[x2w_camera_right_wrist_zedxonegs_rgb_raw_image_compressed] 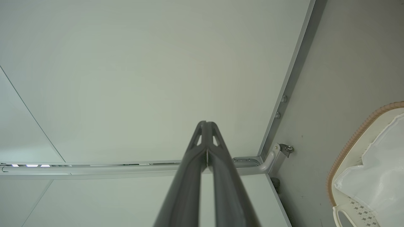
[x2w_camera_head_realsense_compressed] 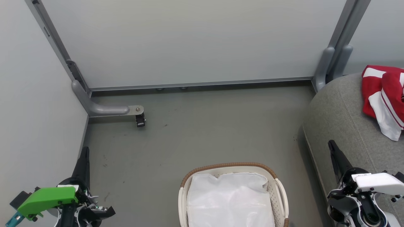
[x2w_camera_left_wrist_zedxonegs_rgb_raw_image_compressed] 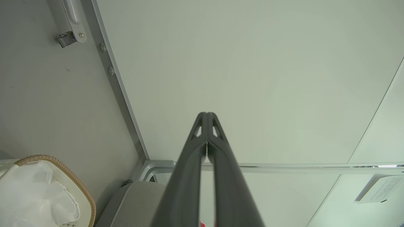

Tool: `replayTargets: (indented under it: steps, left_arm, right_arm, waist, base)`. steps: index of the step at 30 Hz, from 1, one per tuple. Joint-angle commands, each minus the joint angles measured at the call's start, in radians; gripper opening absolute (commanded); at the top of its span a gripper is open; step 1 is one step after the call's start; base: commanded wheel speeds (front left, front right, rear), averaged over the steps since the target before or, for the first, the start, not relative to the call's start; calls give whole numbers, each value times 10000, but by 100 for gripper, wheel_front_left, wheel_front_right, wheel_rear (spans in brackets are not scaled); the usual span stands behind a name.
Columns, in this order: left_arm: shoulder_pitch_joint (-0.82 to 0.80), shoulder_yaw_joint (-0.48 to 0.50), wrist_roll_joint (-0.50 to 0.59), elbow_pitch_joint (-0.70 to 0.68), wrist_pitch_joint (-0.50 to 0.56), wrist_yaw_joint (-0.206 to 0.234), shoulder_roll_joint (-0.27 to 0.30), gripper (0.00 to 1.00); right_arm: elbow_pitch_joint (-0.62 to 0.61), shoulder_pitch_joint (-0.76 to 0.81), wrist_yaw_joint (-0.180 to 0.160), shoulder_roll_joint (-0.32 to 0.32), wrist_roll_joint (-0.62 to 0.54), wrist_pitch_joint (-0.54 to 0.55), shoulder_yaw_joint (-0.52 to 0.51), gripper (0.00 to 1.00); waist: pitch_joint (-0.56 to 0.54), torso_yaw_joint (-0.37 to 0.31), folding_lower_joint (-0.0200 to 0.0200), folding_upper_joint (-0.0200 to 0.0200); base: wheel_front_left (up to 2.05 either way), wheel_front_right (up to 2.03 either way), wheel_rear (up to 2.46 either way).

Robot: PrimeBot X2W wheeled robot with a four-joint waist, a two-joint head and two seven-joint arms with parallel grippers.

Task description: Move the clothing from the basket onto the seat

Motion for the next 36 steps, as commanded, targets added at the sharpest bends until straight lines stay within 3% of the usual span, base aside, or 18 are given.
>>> replayTargets:
  steps: [1,36]
  left_arm:
    - [-94,25,-32,-20,45,-64,61,0]
    - [-94,21,-34,-22,43,-65,62,0]
  right_arm:
    - [-35,0,-7,-59,33,29,-27,0]
    - [-33,1,-7,-59,34,28,-25,0]
  waist:
    - [0,0,0,106]
    - [0,0,0,106]
  base:
    - [0,0,0]
    - [0,0,0]
